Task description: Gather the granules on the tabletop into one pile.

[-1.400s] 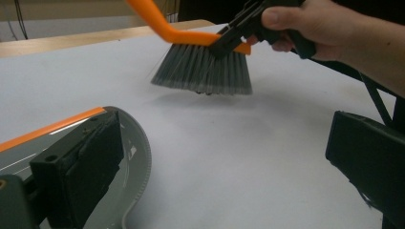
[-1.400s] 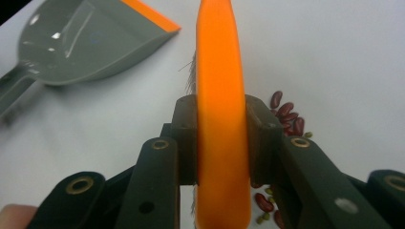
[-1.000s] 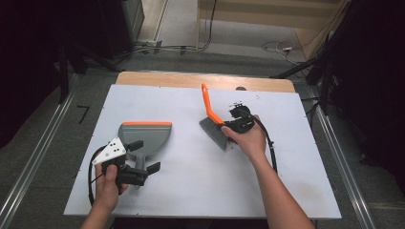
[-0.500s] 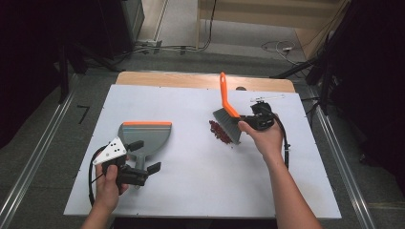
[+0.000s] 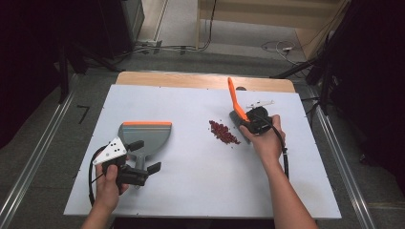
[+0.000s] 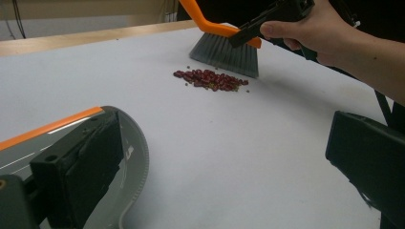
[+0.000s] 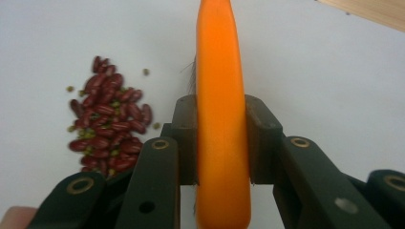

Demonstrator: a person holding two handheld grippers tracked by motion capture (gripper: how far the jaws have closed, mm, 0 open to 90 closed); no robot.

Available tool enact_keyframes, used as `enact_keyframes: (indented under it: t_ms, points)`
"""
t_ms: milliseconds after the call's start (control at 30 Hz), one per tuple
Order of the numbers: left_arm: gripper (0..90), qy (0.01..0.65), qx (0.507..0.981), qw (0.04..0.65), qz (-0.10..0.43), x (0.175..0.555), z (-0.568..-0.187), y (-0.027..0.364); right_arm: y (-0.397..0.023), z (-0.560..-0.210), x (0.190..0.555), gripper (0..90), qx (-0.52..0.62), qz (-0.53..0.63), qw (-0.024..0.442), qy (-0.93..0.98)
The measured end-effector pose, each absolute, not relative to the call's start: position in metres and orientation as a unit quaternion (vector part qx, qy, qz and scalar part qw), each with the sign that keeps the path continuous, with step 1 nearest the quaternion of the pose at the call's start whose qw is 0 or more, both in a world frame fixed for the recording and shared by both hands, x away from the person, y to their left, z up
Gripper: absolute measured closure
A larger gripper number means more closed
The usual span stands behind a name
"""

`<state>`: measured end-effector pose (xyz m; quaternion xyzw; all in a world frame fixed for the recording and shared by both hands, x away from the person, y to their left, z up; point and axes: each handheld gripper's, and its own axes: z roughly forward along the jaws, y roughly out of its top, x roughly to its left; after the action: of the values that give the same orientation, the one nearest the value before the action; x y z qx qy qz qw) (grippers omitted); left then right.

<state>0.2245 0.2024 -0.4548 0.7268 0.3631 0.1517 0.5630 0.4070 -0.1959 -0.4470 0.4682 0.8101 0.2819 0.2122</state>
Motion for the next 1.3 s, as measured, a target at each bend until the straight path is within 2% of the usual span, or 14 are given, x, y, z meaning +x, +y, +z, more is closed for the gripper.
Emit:
enact_keyframes:
  t_ms: [200, 700, 967, 1300]
  points:
    - [0.0, 0.361, 0.727, 0.564, 0.152, 0.224, -0.454, 0.202, -0.182, -0.446, 0.402, 68.8, 0.434, 0.297, 0.188, 0.829]
    - [0.0, 0.358, 0.726, 0.567, 0.152, 0.224, -0.452, 0.199, -0.185, -0.444, 0.422, 68.7, 0.425, 0.274, 0.206, 0.838]
    - [0.0, 0.360, 0.726, 0.566, 0.152, 0.225, -0.452, 0.201, -0.176, -0.442, 0.414, 68.7, 0.367, 0.284, 0.188, 0.866]
    - [0.0, 0.358, 0.726, 0.568, 0.151, 0.224, -0.453, 0.199, -0.186, -0.434, 0.413, 68.7, 0.379, 0.288, 0.209, 0.854]
